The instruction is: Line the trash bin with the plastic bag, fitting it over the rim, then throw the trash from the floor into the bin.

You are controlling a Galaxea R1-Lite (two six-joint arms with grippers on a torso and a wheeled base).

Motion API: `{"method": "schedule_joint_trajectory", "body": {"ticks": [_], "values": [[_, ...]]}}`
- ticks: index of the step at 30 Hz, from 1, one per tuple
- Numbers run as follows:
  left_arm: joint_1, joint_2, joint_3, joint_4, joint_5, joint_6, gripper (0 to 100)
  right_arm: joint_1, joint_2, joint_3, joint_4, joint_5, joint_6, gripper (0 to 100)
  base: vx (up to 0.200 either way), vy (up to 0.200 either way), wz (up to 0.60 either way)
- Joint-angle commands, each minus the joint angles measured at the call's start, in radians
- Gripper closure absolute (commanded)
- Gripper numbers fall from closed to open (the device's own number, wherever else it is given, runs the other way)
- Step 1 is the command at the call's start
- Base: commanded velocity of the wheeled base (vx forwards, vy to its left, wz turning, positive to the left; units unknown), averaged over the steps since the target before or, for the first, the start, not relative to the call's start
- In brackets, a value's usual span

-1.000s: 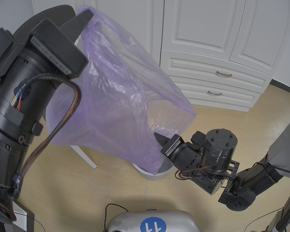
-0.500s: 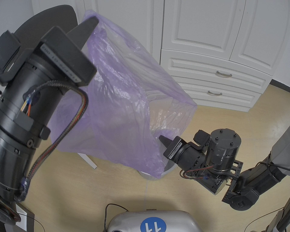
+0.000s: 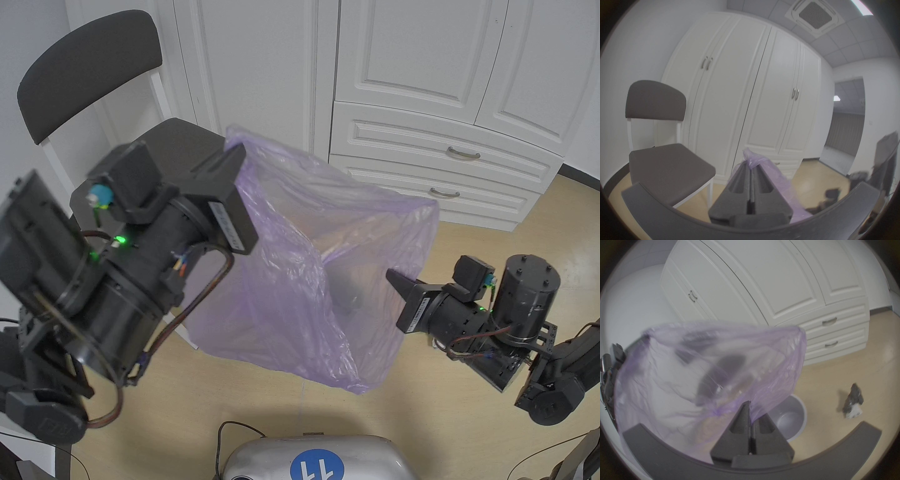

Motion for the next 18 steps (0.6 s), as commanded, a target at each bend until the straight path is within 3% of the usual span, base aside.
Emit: {"method": "schedule_joint_trajectory", "body": {"ticks": [1, 5, 10, 14, 16, 18], "values": [[0.118, 0.192, -0.044, 0.003, -0.023, -0.022, 100, -0.054, -0.149, 0.056, 0.023, 0.003, -0.103, 100, 0.0, 0.0, 0.0], [0.126, 0.204, -0.058, -0.004, -0.023, -0.028, 100, -0.042, -0.218, 0.056, 0.104, 0.0, -0.152, 100, 0.0, 0.0, 0.0], [0.136, 0.199, -0.072, -0.041, -0.023, -0.048, 100, -0.056, -0.324, -0.172, 0.618, -0.003, -0.359, 100, 0.0, 0.0, 0.0], [0.158, 0.202, -0.068, -0.047, -0.024, -0.048, 100, -0.081, -0.382, -0.233, 0.851, -0.021, -0.414, 100, 0.0, 0.0, 0.0], [0.169, 0.205, -0.067, -0.041, -0.026, -0.047, 100, -0.084, -0.395, -0.217, 0.885, -0.058, -0.434, 100, 0.0, 0.0, 0.0], [0.193, 0.207, -0.039, -0.004, -0.024, -0.027, 100, -0.082, -0.404, -0.149, 0.881, -0.187, -0.484, 100, 0.0, 0.0, 0.0]]}}
